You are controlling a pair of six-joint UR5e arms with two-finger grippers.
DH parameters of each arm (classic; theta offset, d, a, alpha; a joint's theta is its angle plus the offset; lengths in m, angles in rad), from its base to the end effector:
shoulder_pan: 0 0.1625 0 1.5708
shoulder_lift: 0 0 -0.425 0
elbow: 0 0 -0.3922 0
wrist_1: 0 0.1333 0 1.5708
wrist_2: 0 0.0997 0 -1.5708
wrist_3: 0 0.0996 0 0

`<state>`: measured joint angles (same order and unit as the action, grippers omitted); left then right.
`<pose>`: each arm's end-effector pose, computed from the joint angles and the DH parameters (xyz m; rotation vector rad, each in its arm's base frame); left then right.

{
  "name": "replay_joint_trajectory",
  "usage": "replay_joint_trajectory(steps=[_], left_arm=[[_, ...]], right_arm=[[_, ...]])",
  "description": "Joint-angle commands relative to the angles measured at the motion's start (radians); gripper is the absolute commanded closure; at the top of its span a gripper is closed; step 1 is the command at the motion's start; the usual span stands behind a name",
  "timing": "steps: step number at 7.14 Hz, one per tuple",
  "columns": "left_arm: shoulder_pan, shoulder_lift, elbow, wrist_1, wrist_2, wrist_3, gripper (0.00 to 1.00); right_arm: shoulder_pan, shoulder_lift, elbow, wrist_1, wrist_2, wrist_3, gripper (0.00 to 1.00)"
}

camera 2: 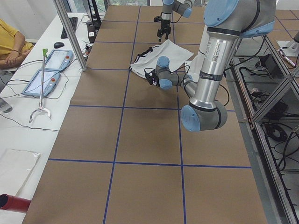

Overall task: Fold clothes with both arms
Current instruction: 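Lower the left gripper to the shirt edge nearest it while the right gripper holds, then rotate the shirt upright with both grippers, left gripper pulling its edge away from the robot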

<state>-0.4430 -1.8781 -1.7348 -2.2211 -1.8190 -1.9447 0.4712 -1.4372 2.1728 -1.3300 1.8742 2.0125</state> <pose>0.5029 -0.3591 0.3416 -0.1858 1.1403 -0.5869 -0.3825 -0.3111 0.2912 -0.2701 -0.9932 0.6852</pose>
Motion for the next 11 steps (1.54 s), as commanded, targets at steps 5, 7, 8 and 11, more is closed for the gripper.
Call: replay_joint_trajectory(steps=[5,7,8,11], left_arm=[[-0.164,-0.105,0.085,0.106,0.051,0.294,1.0],[-0.264,-0.266,0.271,0.084,0.056,0.316,1.0],[-0.31,-0.326,0.35,0.033,0.055,0.316,1.0],[-0.359,-0.597,0.842,-0.269,0.061,0.345,1.0]], right_arm=[[0.0,0.009,-0.004,0.0,-0.003,0.002,0.0],[-0.003,0.018,-0.004,0.0,-0.003,0.002,0.0],[-0.003,0.026,-0.005,0.0,-0.003,0.002,0.0],[-0.003,0.053,-0.011,0.0,-0.004,0.0,0.0]])
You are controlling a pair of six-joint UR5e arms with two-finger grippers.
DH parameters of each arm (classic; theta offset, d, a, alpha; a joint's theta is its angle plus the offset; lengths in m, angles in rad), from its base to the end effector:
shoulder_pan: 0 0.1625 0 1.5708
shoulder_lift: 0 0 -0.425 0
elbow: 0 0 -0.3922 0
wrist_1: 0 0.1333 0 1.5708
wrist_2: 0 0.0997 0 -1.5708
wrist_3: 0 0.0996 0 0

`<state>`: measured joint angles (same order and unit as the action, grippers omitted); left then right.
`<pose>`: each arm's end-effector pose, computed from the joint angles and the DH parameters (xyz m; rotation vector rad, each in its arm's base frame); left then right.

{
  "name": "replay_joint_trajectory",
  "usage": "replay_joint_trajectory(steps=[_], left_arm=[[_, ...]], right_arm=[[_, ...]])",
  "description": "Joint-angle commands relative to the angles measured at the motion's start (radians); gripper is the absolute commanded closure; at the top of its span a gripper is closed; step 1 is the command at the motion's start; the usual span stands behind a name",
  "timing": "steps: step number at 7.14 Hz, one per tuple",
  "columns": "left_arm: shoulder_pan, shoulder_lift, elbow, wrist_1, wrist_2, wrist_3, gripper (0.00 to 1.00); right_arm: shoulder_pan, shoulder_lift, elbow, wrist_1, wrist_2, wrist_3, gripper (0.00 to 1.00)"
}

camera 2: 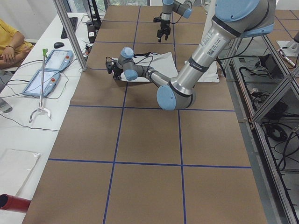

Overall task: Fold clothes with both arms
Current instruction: 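Rotate the shirt upright with both grippers, left gripper pulling its edge away from the robot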

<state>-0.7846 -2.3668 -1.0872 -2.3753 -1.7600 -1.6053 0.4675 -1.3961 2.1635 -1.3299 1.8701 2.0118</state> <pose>0.4912 -0.6523 0.2926 0.2551 1.1181 -0.6239 -0.3904 -0.3135 0.2752 -0.2655 -1.0246 0.6737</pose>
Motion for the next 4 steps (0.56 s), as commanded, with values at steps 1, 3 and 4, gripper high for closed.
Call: replay_joint_trajectory(steps=[1,3,4], left_arm=[[-0.019,-0.164,0.293,-0.14,0.028,0.03,1.0],[-0.025,-0.177,0.32,-0.14,0.05,0.091,0.27],[-0.034,-0.163,0.272,-0.139,0.04,0.094,0.26]], right_arm=[[-0.001,0.014,-0.004,0.0,-0.002,-0.001,0.0],[-0.001,0.014,-0.007,0.002,-0.049,-0.001,0.0],[-0.003,0.026,-0.019,0.002,-0.055,-0.001,0.0]])
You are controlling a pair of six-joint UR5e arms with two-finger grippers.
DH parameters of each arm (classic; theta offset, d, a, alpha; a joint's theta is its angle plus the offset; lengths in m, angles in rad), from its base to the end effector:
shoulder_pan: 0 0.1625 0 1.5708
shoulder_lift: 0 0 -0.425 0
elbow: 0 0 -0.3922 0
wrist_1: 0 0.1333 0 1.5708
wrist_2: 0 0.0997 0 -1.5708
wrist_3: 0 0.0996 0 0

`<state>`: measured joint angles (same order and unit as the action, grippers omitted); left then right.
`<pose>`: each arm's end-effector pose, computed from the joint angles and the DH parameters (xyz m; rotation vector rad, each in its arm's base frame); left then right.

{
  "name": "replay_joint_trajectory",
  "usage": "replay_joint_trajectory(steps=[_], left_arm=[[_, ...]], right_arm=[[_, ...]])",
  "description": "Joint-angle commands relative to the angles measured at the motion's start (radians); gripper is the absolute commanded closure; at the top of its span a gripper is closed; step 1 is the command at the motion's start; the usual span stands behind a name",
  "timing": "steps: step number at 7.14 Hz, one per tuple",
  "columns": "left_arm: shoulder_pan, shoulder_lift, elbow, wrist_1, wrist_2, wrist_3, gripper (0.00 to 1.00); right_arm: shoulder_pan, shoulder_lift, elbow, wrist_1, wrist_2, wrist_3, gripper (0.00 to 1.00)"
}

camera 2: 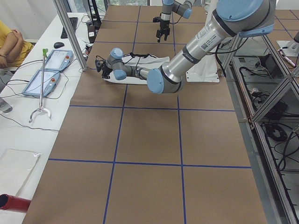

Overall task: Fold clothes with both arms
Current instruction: 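Rotate the shirt upright with both grippers, left gripper pulling its edge away from the robot, then raise the left gripper away while the right gripper moves over the shirt's striped side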

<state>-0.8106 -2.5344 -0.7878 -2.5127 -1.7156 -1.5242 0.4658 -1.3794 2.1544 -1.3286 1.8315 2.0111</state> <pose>0.5112 -0.7102 0.2874 0.3540 1.0911 -0.5990 -0.3942 -0.3186 0.2711 -0.2298 -1.0362 0.6894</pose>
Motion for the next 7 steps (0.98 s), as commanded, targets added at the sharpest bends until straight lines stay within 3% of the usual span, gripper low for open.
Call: replay_joint_trajectory(steps=[1,2,5,7], left_arm=[[-0.01,0.099,-0.154,0.002,-0.04,0.013,0.26],[-0.016,0.149,-0.233,0.009,-0.071,0.013,0.26],[-0.044,0.294,-0.391,0.012,-0.169,0.016,0.26],[-0.045,0.312,-0.413,0.011,-0.171,0.016,0.26]], right_arm=[[-0.01,0.06,-0.055,-0.003,-0.041,-0.002,0.0],[-0.039,0.109,-0.115,-0.006,-0.101,-0.02,0.0],[-0.071,0.233,-0.204,-0.191,-0.115,-0.437,0.0],[-0.084,0.275,-0.278,-0.243,-0.115,-0.723,0.0]])
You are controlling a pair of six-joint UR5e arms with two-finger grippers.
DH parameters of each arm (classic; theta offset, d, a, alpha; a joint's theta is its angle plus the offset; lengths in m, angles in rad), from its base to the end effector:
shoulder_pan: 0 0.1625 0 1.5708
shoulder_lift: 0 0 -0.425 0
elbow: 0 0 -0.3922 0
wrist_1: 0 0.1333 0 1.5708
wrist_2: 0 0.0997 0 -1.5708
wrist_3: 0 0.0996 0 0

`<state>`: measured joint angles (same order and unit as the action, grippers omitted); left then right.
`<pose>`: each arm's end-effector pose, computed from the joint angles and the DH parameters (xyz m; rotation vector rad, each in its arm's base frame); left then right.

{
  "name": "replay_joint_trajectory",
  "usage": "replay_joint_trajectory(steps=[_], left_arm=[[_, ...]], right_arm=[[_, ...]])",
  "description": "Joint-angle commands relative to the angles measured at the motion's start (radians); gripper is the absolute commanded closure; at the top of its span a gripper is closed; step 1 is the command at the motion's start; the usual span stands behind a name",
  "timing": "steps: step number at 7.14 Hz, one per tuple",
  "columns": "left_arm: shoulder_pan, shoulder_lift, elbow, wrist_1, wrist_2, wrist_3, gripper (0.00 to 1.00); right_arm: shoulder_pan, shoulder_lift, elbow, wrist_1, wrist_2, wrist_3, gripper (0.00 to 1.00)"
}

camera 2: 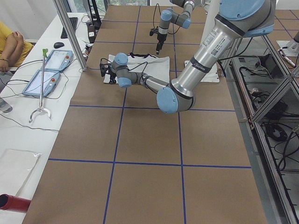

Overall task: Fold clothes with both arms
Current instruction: 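Raise the left gripper away while the right gripper moves over the shirt's striped side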

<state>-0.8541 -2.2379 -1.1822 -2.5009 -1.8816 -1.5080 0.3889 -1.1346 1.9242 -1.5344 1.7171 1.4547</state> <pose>0.4244 -0.6436 0.3289 0.2896 1.2077 -0.5010 -0.5062 -0.3358 0.2627 0.0726 -0.8341 0.1963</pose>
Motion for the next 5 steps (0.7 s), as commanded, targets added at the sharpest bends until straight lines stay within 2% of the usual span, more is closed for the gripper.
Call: replay_joint_trajectory(steps=[1,2,5], left_arm=[[-0.002,0.017,-0.023,-0.001,-0.005,0.0,0.26],[-0.002,0.017,-0.027,0.0,-0.005,0.0,0.26],[-0.002,0.032,-0.037,0.0,-0.007,0.0,0.26]], right_arm=[[-0.01,0.082,-0.107,-0.074,-0.002,-0.265,0.0],[-0.012,0.111,-0.141,-0.108,-0.002,-0.301,0.0],[-0.028,0.107,-0.163,-0.154,-0.024,-0.403,0.0]])
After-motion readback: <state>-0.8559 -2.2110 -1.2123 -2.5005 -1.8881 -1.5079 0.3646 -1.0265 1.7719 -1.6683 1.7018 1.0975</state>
